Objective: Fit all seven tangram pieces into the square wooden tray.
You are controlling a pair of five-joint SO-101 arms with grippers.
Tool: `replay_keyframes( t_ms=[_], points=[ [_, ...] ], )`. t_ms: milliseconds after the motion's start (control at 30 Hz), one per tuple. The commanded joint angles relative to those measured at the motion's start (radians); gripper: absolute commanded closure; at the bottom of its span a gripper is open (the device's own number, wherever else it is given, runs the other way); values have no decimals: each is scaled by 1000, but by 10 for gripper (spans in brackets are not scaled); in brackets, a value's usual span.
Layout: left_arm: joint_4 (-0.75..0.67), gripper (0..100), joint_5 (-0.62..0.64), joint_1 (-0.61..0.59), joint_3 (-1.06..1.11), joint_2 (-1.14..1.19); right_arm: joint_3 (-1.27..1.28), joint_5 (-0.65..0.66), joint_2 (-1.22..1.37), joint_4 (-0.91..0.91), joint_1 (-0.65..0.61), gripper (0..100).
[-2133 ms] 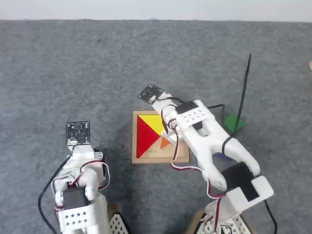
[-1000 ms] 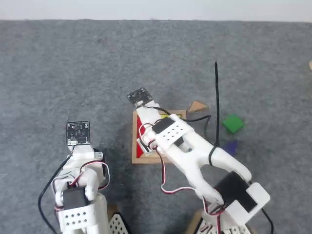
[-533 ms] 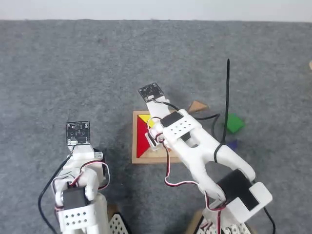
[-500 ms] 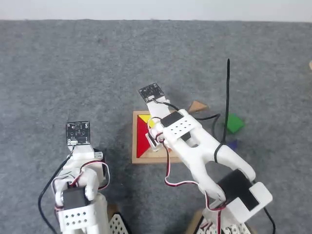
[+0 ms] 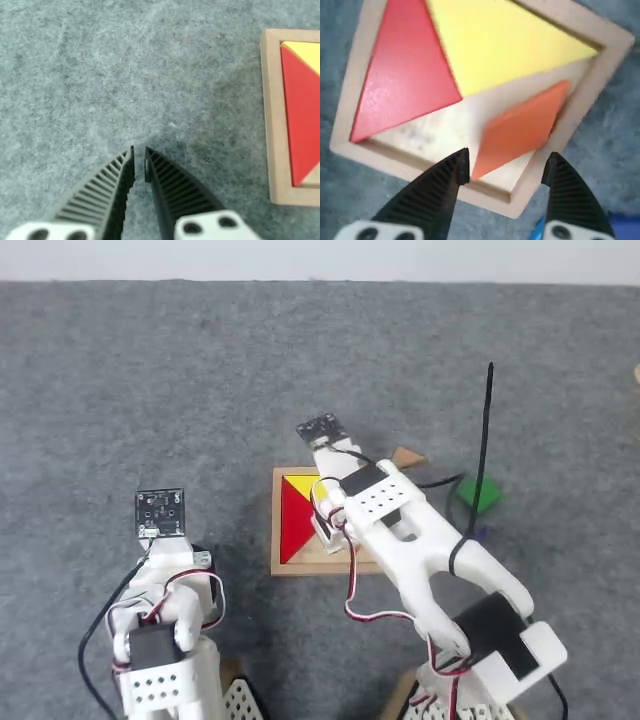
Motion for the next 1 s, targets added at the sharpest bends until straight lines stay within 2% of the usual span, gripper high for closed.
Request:
replay_keyframes(
  t_ms=[0, 200, 267, 467, 667, 800, 967],
  points=[
    [3, 964, -5, 6, -5, -17, -3, -224, -31, -42, 2, 750],
    [3, 964, -5, 6, -5, -17, -6, -634, 31, -130, -21, 749],
    [3, 964, -5, 6, -5, -17, -6, -689, 48, -156, -2, 750],
    [3, 964, -5, 6, -5, -17, -6, -661, 101, -156, 39, 769],
    [3, 964, -5, 6, -5, -17, -21, -548, 105, -163, 107, 986],
    [3, 964, -5, 6, -5, -17, -32, -537, 128, -159, 166, 991],
    [3, 964, -5, 6, -5, -17, -34, -497, 77, -153, 176, 991]
  ],
)
